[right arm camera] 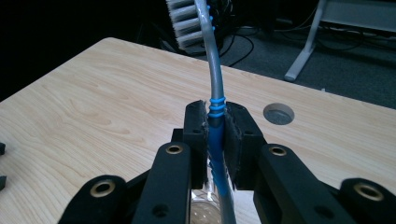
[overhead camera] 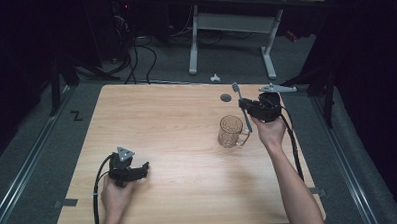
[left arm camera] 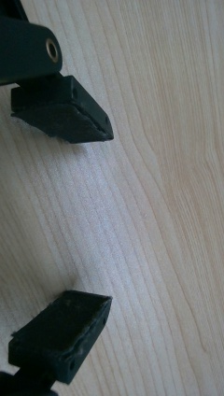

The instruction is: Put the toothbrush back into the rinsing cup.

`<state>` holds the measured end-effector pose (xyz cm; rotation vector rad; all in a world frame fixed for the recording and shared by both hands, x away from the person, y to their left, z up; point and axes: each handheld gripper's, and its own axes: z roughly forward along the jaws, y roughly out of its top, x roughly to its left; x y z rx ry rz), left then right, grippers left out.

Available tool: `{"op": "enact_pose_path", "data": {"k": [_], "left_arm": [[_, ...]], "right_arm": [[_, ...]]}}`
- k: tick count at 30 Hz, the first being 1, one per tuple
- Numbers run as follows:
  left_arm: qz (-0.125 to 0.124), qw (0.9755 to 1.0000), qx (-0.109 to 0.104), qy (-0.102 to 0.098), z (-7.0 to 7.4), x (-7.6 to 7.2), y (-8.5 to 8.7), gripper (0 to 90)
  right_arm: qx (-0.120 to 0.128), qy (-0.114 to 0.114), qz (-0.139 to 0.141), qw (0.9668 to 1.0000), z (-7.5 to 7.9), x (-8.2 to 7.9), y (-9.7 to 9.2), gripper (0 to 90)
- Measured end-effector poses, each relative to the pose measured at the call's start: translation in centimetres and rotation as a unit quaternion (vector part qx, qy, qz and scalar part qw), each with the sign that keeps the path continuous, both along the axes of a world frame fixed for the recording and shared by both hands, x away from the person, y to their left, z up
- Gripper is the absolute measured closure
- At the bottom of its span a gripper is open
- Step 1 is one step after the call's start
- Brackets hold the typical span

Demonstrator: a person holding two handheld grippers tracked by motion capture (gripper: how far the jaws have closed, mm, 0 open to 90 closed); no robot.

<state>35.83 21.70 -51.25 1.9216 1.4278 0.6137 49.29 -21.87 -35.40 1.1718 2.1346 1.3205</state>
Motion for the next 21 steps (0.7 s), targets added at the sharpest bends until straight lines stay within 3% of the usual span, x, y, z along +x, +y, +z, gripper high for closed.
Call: {"op": "enact_pose_path", "data": {"k": [9, 21], "left_arm": [[0.000, 1.0000, 0.000, 0.000, 0.0, 0.0, 0.0, 17.8], [0.000, 1.0000, 0.000, 0.000, 0.0, 0.0, 0.0, 17.8]], "right_arm": [[0.002, 0.000, 0.008, 1.0000, -0.3, 0.3, 1.1, 79.8], [0.003, 0.004, 0.006, 1.0000, -0.7, 0.4, 1.0, 79.6]]}}
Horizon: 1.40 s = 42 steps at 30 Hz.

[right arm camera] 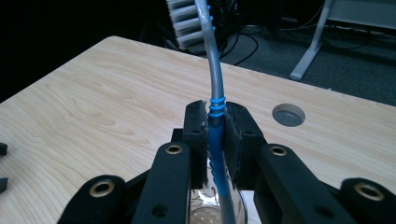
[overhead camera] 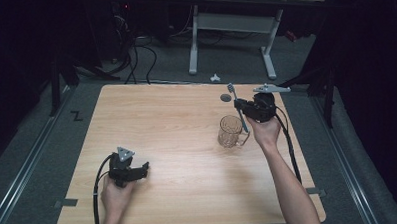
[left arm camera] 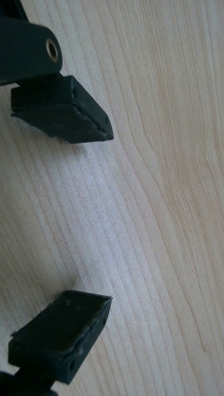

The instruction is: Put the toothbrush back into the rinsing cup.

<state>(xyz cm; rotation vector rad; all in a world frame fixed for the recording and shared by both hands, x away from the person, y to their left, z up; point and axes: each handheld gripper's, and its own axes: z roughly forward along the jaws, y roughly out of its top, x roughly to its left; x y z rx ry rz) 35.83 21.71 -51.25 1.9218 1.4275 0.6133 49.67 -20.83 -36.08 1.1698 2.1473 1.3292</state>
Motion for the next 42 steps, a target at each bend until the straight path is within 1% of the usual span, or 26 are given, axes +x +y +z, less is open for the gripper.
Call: {"op": "enact_pose_path", "data": {"k": [6, 11, 23, 27, 42], "left_arm": [[0.000, 1.0000, 0.000, 0.000, 0.0, 0.0, 0.0, 17.8], [0.000, 1.0000, 0.000, 0.000, 0.0, 0.0, 0.0, 17.8], [0.000, 1.0000, 0.000, 0.000, 0.0, 0.0, 0.0, 17.8], [0.000, 1.0000, 0.000, 0.000, 0.0, 0.0, 0.0, 17.8], [0.000, 1.0000, 0.000, 0.000, 0.0, 0.0, 0.0, 17.8]], "right_arm": [[0.002, 0.005, 0.000, 1.0000, -0.3, 0.0, -0.3, 79.6], [0.002, 0.004, 0.001, 1.0000, -0.3, -0.2, -0.4, 79.5], [-0.010, 0.005, 0.008, 0.9999, -0.1, -0.8, -0.7, 79.5], [-0.013, 0.009, 0.008, 0.9998, 0.0, -1.0, -0.8, 79.5], [-0.011, 0.014, -0.001, 0.9998, -0.2, -1.6, -2.1, 79.4]]}}
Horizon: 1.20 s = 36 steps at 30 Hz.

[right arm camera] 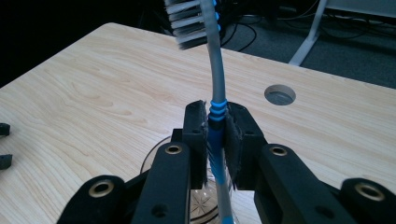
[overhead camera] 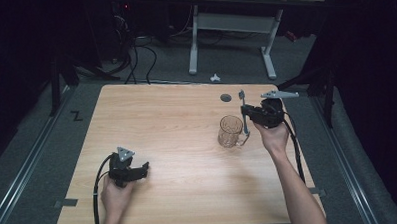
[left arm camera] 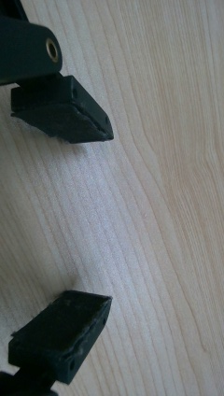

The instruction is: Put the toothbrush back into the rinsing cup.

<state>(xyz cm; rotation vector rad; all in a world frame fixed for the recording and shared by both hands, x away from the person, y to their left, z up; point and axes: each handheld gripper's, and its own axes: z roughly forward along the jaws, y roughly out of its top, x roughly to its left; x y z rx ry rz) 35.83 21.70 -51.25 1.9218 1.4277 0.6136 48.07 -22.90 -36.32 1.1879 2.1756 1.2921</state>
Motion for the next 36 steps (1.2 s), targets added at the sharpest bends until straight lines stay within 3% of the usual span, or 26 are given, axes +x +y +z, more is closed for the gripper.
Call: {"op": "enact_pose_path", "data": {"k": [36], "left_arm": [[0.000, 1.0000, 0.000, 0.000, 0.00, 0.00, 0.00, 17.8]], "right_arm": [[-0.020, 0.008, -0.003, 0.9998, -0.14, -0.68, -0.43, 79.3]]}}
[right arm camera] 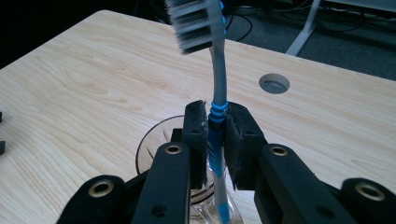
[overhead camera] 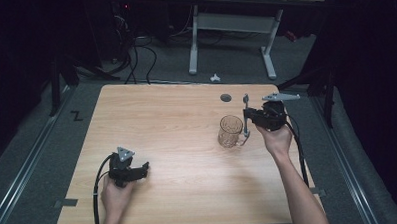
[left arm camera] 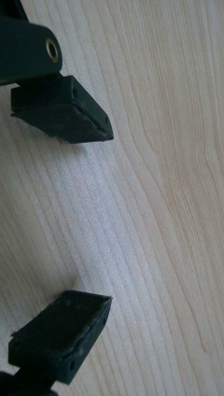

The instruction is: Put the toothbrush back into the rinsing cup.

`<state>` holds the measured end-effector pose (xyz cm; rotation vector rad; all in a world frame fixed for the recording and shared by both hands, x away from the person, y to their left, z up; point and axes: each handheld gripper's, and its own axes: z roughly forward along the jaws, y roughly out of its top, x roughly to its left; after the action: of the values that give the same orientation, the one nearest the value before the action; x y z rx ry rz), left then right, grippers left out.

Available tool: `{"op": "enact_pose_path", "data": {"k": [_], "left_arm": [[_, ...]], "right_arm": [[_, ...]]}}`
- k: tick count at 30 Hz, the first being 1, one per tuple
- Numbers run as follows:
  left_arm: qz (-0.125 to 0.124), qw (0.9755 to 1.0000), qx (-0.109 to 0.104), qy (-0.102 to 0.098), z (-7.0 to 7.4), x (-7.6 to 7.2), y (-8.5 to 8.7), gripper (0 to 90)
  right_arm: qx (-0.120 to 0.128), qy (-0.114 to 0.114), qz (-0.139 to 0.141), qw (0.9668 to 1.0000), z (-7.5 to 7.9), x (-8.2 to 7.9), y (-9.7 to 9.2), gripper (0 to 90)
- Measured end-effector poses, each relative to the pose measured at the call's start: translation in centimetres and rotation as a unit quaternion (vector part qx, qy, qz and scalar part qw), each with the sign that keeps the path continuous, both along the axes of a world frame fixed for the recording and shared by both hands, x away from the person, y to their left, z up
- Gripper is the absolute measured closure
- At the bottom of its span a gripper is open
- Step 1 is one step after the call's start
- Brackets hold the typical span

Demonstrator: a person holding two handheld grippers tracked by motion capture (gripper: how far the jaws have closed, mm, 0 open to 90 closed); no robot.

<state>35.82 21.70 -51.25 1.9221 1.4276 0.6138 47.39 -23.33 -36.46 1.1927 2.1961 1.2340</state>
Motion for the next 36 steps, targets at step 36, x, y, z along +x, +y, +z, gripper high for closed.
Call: {"op": "enact_pose_path", "data": {"k": [36], "left_arm": [[0.000, 1.0000, 0.000, 0.000, 0.0, 0.0, 0.0, 17.8]], "right_arm": [[0.010, 0.011, -0.011, 0.9998, -1.5, -0.7, -1.5, 79.3]]}}
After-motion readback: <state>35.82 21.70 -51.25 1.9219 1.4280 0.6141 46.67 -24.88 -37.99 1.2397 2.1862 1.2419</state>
